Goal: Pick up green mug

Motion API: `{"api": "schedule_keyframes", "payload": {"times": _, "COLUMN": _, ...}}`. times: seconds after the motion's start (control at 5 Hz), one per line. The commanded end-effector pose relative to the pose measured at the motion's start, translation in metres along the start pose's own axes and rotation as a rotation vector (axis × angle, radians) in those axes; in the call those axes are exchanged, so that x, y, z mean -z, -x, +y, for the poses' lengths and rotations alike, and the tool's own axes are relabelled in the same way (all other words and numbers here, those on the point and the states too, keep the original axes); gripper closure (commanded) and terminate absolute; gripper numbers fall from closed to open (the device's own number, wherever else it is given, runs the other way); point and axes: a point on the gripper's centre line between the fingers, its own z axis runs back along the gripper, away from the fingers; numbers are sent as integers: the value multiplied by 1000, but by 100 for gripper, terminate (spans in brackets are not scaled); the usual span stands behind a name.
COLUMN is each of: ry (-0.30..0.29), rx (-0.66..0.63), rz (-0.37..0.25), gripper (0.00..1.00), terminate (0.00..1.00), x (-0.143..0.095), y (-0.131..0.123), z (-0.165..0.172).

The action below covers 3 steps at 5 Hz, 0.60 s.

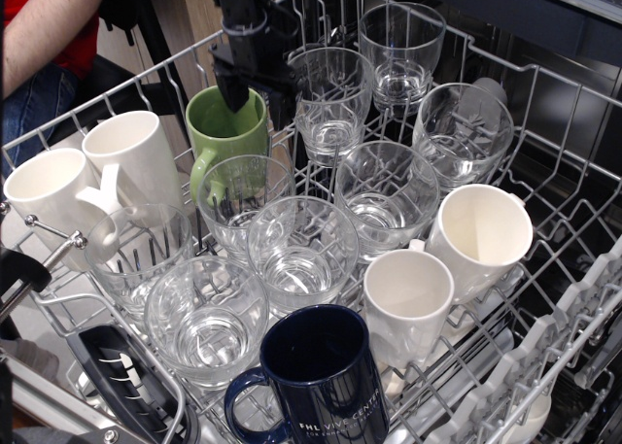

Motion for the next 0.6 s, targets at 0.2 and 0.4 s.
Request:
{"api": "schedule_keyframes", "payload": {"times": 0.2, "ry": -96, "rx": -8, "rz": -39, "gripper": 0, "terminate": 0, "x": 2, "y": 1, "z": 14}}
{"api": "schedule_keyframes", "payload": {"times": 0.4, "ry": -125, "rx": -12, "rz": -49, "gripper": 0, "terminate": 0, "x": 14, "y": 0, "z": 20}}
